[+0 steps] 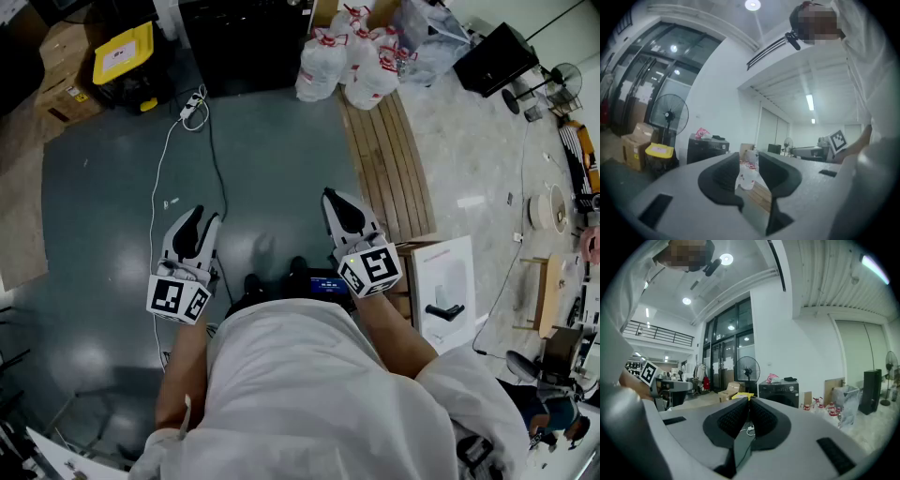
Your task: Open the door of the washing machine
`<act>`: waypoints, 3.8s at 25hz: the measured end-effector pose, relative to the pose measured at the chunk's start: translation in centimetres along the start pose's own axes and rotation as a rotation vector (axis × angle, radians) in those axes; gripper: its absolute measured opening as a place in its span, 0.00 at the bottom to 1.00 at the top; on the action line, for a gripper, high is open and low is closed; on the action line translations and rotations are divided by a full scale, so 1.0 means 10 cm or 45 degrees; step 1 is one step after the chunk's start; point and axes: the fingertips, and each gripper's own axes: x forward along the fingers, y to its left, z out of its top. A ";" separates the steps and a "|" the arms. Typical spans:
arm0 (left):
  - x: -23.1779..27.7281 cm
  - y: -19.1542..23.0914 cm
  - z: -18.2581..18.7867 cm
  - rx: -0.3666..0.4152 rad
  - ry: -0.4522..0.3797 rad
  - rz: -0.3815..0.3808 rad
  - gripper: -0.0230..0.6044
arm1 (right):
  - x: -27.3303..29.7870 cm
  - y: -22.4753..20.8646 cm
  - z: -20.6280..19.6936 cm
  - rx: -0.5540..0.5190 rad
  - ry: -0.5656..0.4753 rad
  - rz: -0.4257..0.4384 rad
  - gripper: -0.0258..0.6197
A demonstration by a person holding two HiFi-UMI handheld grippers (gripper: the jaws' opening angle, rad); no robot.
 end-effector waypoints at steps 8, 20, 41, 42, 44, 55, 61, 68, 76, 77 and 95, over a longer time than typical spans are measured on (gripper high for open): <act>-0.52 0.24 -0.14 -0.022 -0.034 0.084 0.24 | -0.10 0.42 -0.12 -0.027 -0.021 0.046 0.09; -0.81 -0.36 -0.10 0.080 -0.023 0.106 0.23 | -0.79 0.26 -0.24 0.001 -0.086 0.072 0.09; -0.40 -0.89 -0.28 0.114 0.069 0.085 0.23 | -0.99 -0.41 -0.50 0.137 -0.104 0.073 0.09; -0.38 -0.85 -0.32 0.104 0.074 0.090 0.23 | -0.93 -0.42 -0.53 0.140 -0.095 0.073 0.09; -0.32 -0.75 -0.37 0.087 0.079 0.093 0.23 | -0.82 -0.47 -0.57 0.143 -0.082 0.069 0.09; 0.53 0.25 -0.18 0.042 0.000 0.111 0.23 | 0.18 -0.86 -0.45 0.114 -0.004 0.058 0.09; 0.97 1.08 0.12 0.020 -0.054 0.119 0.22 | 1.09 -0.97 -0.02 0.033 -0.021 0.063 0.09; 1.42 1.87 0.21 0.010 -0.073 0.111 0.22 | 1.93 -1.11 0.27 -0.076 -0.061 -0.006 0.09; 1.84 2.42 0.14 -0.066 -0.062 0.124 0.22 | 2.67 -1.25 0.13 -0.053 -0.002 0.010 0.09; 1.90 2.50 0.13 -0.068 -0.062 0.131 0.22 | 2.78 -1.28 0.11 -0.047 0.000 0.020 0.09; 3.69 4.30 0.60 -0.173 -0.044 0.246 0.20 | 5.67 -2.32 0.31 0.067 0.030 0.229 0.09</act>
